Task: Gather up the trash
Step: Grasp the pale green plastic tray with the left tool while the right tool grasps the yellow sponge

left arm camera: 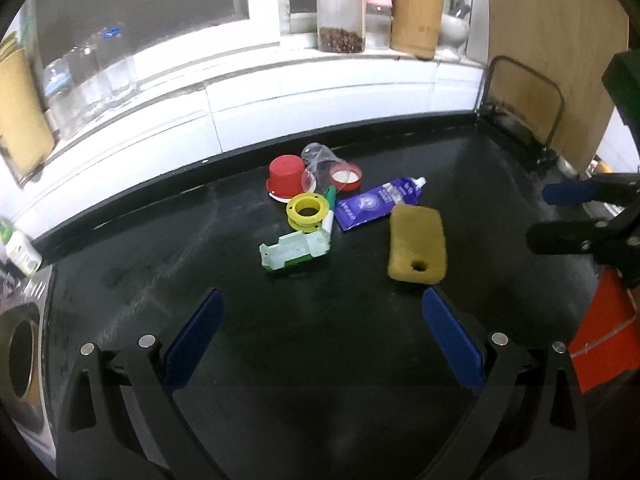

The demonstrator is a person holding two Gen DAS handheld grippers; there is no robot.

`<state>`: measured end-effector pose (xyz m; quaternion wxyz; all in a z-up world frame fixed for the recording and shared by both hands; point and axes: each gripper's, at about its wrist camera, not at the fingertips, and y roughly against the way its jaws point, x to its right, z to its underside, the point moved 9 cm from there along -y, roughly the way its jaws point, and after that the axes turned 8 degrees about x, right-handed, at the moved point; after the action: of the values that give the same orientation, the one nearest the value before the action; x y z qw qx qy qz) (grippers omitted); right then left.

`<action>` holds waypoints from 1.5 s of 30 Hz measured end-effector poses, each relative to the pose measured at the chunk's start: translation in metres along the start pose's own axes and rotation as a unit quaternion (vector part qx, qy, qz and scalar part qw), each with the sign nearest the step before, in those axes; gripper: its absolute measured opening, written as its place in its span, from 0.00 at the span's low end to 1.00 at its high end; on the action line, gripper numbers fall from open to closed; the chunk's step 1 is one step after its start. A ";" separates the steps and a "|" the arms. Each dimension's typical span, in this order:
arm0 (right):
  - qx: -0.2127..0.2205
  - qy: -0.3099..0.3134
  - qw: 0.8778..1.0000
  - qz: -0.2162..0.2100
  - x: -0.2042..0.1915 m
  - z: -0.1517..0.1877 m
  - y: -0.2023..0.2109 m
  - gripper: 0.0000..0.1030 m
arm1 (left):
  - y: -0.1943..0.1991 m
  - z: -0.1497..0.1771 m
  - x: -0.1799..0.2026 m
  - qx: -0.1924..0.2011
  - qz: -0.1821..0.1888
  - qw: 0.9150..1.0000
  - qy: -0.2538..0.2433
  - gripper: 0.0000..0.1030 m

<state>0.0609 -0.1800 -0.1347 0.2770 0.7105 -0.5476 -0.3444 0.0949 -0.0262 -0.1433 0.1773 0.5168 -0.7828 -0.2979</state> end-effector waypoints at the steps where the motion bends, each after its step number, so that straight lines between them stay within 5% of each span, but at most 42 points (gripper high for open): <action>1: -0.003 -0.004 1.000 0.002 0.001 0.000 -0.003 0.93 | -0.004 0.000 -0.003 0.000 0.002 1.000 -0.005 0.94; 11: -0.063 -0.056 0.996 0.034 0.022 0.007 -0.074 0.93 | -0.079 0.000 -0.019 -0.028 0.035 0.996 -0.076 0.94; 19: -0.119 -0.083 0.988 0.061 0.030 0.014 -0.137 0.93 | -0.139 0.002 -0.017 -0.045 0.079 0.984 -0.152 0.94; 32: -0.169 -0.089 0.975 0.116 0.039 0.015 -0.187 0.93 | -0.189 0.021 -0.018 -0.063 0.154 0.971 -0.173 0.93; 34: -0.167 -0.086 0.975 0.116 0.039 0.014 -0.188 0.88 | -0.187 0.023 -0.016 -0.063 0.164 0.970 -0.170 0.89; 36: -0.159 -0.074 0.977 0.119 0.037 0.011 -0.185 0.72 | -0.184 0.024 -0.015 -0.063 0.169 0.970 -0.165 0.73; 42: -0.159 -0.062 0.980 0.100 0.026 0.012 -0.178 0.56 | -0.172 0.027 -0.012 -0.079 0.152 0.974 -0.146 0.36; 45: -0.144 -0.045 0.984 0.097 0.021 0.008 -0.166 0.54 | -0.161 0.024 -0.011 -0.078 0.134 0.980 -0.124 0.36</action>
<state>0.1557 -0.1596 -0.2716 0.3835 0.5905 -0.5706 -0.4227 0.1989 -0.0561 -0.2658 0.1574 0.3505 -0.8352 -0.3935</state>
